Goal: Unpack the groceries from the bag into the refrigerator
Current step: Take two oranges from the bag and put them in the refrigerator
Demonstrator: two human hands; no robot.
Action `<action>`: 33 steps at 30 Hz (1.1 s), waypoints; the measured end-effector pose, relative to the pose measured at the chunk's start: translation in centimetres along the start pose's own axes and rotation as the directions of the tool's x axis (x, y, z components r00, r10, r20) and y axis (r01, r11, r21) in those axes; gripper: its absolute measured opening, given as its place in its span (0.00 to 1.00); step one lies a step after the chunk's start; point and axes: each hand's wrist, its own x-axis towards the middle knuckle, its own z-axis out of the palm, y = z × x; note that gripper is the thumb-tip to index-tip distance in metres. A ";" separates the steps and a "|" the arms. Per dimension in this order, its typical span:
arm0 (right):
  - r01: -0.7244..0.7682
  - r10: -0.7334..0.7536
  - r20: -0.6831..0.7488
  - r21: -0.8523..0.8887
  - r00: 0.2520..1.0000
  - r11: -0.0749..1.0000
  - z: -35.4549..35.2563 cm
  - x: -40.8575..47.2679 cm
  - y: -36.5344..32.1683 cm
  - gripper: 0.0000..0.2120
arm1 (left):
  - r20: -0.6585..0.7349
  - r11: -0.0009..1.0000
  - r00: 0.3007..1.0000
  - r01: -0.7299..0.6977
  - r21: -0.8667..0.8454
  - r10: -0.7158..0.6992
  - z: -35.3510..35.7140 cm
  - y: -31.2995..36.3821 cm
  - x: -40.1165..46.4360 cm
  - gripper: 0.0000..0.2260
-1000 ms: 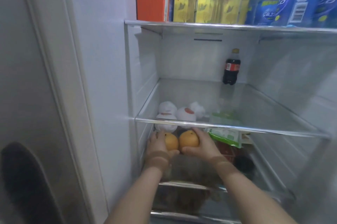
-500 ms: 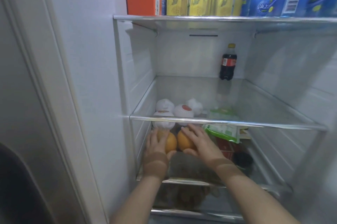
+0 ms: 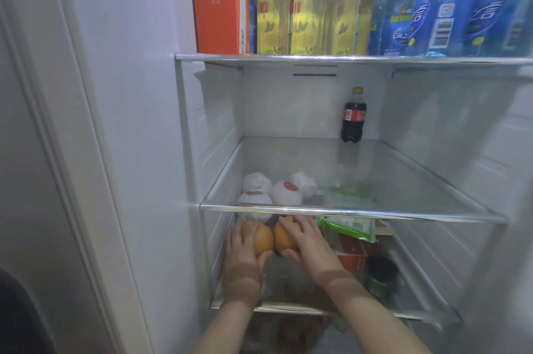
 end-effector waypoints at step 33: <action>-0.108 0.111 0.092 -0.035 0.990 0.994 -2.2 -3.0 -3.4 0.40 | 0.042 0.996 0.995 0.086 0.038 -0.088 -2.5 2.3 -2.9 0.33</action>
